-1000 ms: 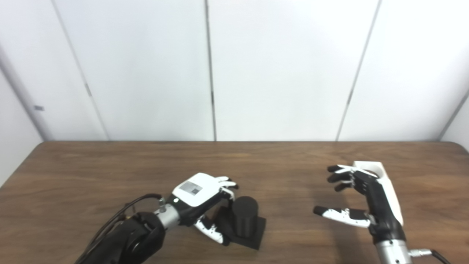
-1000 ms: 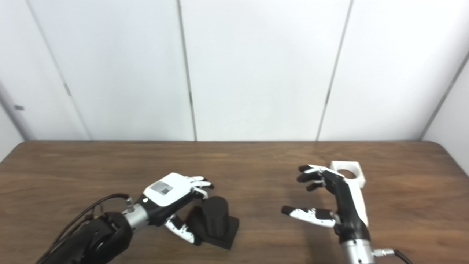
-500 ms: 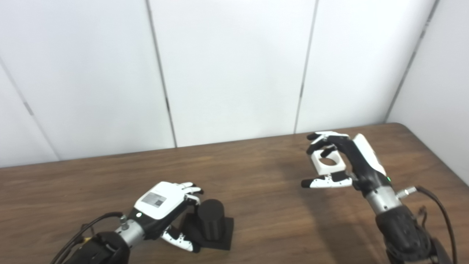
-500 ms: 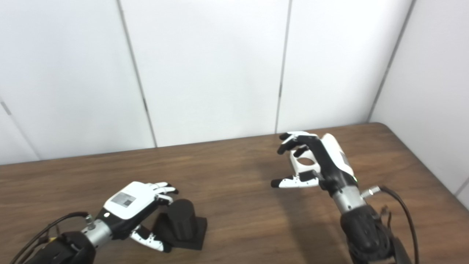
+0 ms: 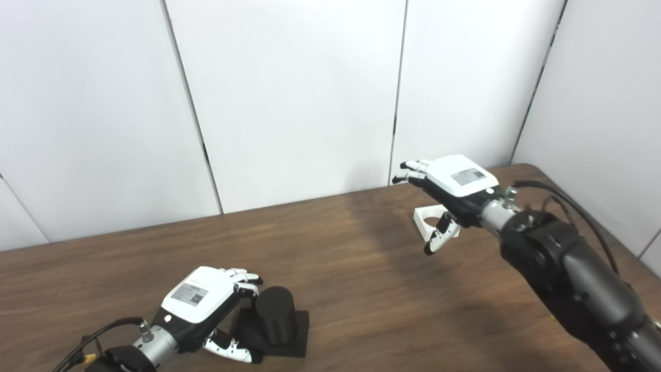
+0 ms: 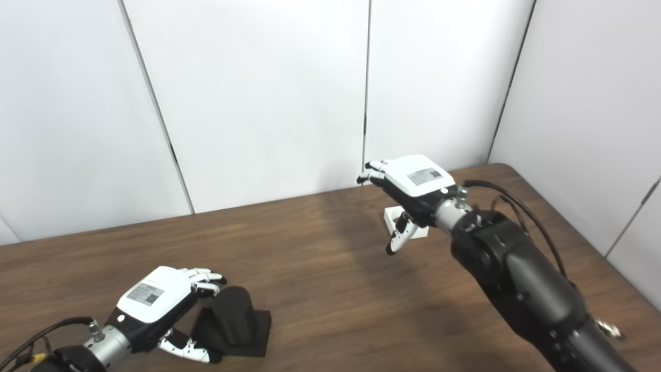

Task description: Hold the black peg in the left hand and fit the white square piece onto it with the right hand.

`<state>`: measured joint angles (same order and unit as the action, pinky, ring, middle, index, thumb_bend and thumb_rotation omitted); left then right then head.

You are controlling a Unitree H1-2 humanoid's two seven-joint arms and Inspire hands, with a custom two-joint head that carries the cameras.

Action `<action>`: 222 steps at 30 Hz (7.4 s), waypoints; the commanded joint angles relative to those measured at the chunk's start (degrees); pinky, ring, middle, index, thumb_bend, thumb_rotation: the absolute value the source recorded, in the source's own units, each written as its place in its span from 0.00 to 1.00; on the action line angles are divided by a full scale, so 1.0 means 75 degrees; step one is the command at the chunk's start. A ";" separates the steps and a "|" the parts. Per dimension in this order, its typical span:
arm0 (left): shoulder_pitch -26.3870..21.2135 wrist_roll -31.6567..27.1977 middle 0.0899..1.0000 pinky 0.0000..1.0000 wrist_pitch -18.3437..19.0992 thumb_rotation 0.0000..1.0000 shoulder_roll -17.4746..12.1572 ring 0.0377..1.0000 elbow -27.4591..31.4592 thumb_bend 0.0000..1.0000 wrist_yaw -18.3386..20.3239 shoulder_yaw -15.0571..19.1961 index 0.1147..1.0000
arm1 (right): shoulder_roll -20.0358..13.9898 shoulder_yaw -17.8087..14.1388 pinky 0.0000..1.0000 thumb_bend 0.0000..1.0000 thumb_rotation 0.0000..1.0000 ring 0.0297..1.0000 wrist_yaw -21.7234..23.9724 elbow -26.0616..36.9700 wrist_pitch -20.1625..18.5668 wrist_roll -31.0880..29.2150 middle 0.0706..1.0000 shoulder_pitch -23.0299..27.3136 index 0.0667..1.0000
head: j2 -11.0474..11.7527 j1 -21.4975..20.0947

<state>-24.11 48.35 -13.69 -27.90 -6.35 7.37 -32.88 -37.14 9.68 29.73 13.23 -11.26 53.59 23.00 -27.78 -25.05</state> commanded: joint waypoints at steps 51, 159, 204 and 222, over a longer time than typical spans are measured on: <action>0.0658 0.0176 0.81 0.76 -0.0509 0.06 -0.0499 0.84 -0.0314 0.52 0.0233 -0.0007 0.42 | -0.0225 0.1343 0.89 0.94 0.24 0.93 0.0404 -0.4361 -0.0153 0.0244 0.93 0.2206 0.85 | -0.0139 -0.0097; 0.0227 0.0618 0.88 0.83 0.0392 0.08 0.0504 0.91 -0.0345 0.52 0.0803 -0.0237 0.42 | 0.1292 0.1114 0.70 0.52 0.13 0.82 0.0935 0.0247 0.1139 -0.3402 0.74 0.1536 0.44 | -0.1518 0.3628; 0.0255 0.0648 0.87 0.82 0.0505 0.08 0.0576 0.91 -0.0304 0.52 0.0730 -0.0357 0.42 | 0.2349 0.1554 0.68 0.52 0.13 0.81 0.0731 -0.0389 0.1287 -0.3075 0.74 0.1494 0.44 | -0.1642 0.3818; 0.0237 0.0638 0.88 0.83 0.0643 0.08 0.0630 0.92 -0.0225 0.52 0.0876 -0.0404 0.43 | 0.2410 0.1819 0.67 0.52 0.13 0.80 0.0750 -0.0745 0.1433 -0.2960 0.72 0.1526 0.44 | -0.1689 0.3856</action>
<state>-24.27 49.47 -9.73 -23.71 -5.97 9.63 -32.86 -19.20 22.88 36.13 7.15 -1.96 31.14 32.16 -40.43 3.87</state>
